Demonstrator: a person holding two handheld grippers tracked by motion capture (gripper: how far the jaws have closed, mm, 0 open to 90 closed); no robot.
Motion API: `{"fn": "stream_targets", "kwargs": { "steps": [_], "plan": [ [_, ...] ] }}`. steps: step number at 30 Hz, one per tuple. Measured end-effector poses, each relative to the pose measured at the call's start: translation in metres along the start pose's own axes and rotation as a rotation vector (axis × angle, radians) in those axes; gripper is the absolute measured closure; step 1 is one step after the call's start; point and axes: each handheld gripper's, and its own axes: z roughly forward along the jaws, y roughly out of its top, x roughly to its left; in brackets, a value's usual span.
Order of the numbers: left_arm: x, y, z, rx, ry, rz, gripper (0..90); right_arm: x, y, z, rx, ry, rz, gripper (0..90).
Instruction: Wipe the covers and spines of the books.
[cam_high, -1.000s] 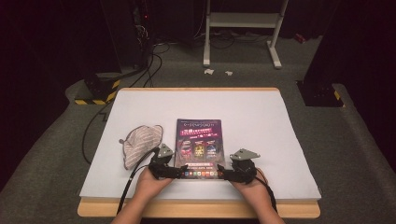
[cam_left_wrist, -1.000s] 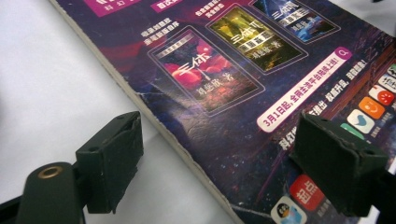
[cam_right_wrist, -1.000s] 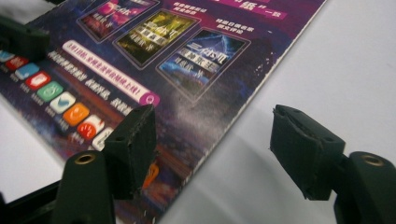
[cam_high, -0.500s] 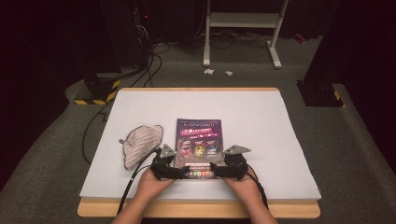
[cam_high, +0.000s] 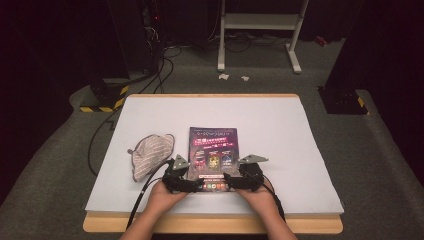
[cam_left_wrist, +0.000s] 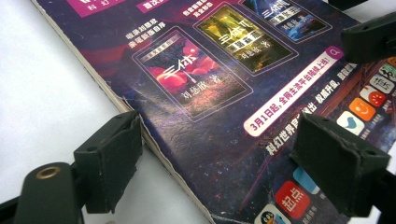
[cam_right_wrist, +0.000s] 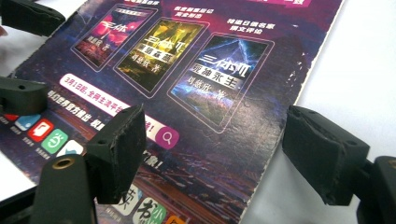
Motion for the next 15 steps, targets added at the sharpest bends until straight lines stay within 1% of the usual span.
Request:
{"fn": "stream_targets", "kwargs": {
  "steps": [3, 4, 5, 11, 13, 15],
  "plan": [
    [-0.0013, 0.0003, 0.0007, 0.000, -0.014, 0.008, 16.1, -0.0021, -0.0029, -0.0028, -0.008, 0.002, 0.002, 23.0],
    [-0.0018, 0.0004, 0.0008, 0.000, -0.016, 0.009, 16.1, -0.0025, -0.0036, -0.0034, -0.009, 0.001, 0.001, 23.3],
    [-0.0015, 0.0007, 0.0008, 0.002, -0.013, 0.018, 16.2, -0.0029, -0.0042, -0.0040, -0.011, 0.000, 0.003, 23.4],
    [-0.0023, 0.0004, 0.0011, 0.000, -0.017, 0.016, 16.3, -0.0017, -0.0043, -0.0037, -0.012, -0.017, 0.021, 24.7],
    [-0.0024, 0.0003, 0.0011, 0.000, -0.016, 0.017, 16.3, -0.0026, -0.0038, -0.0040, -0.014, -0.012, 0.044, 25.2],
    [-0.0025, 0.0002, 0.0011, -0.001, -0.015, 0.018, 16.3, -0.0025, -0.0037, -0.0042, -0.014, -0.013, 0.046, 26.0]
  ]
}}
